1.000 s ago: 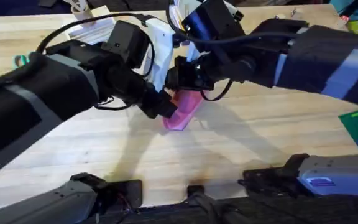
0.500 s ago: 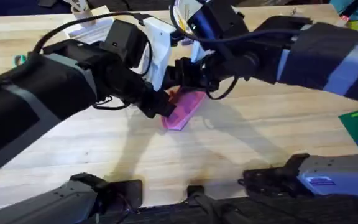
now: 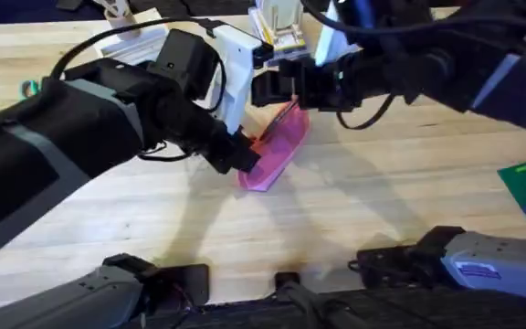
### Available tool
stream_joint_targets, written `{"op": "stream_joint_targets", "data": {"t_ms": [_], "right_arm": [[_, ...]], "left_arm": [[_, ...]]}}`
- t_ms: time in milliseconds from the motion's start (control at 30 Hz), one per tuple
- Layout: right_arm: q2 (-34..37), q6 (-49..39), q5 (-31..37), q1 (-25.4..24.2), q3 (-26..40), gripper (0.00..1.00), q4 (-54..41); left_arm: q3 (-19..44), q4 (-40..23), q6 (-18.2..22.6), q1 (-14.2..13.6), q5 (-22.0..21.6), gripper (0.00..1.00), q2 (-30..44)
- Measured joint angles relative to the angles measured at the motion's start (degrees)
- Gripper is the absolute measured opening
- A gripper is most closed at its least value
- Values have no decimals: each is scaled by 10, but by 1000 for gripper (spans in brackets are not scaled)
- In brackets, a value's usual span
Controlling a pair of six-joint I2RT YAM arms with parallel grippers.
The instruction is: Unzip the bag, pick up the pens from the table one at a time and place them inside, then zip the bag closed.
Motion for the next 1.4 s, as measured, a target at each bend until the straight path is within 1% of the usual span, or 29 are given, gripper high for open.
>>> {"op": "stream_joint_targets", "data": {"t_ms": [333, 367, 500, 533, 567, 600, 733, 833, 867, 967, 1067, 1133, 1233, 1333, 1400], "right_arm": [[-19, -160, 7, -42, 0, 997, -9], [-22, -177, 8, -46, 0, 997, -9], [-31, -244, 9, -62, 0, 997, -9], [-32, -261, 10, -65, 0, 997, -11], [-33, -276, 10, -68, 1, 997, -15], [-33, -293, 10, -69, 3, 997, -23], [-33, -351, 10, -70, 22, 997, -55], [-33, -396, 10, -70, 50, 997, -74], [-33, -451, 5, -70, 76, 996, -97], [-33, -502, -6, -70, 89, 996, -112], [-33, -566, -11, -70, 94, 996, -111], [-33, -632, -12, -69, 94, 996, -111], [-33, -766, -12, -69, 94, 997, -108], [-33, -905, -12, -69, 94, 997, -101], [-33, -982, -12, -69, 94, 998, -101]], "left_arm": [[0, 4, 19, -5, -38, 42, 0], [0, 5, 20, -5, -40, 66, 0], [0, 17, 23, -4, -67, 670, 0], [0, 17, 23, -4, -73, 843, 0], [0, 18, 22, -4, -76, 955, 0], [0, 19, 22, -4, -80, 982, 0], [4, 16, 15, -4, -87, 992, -2], [20, -2, 10, -4, -88, 992, -20], [47, -23, 8, -3, -95, 992, -62], [68, -39, 8, 3, -104, 992, -114], [75, -52, 8, 16, -119, 992, -169], [75, -58, 8, 25, -132, 992, -199], [75, -63, 8, 40, -151, 992, -240], [75, -63, 8, 52, -164, 992, -270], [75, -63, 8, 56, -172, 992, -282]]}}
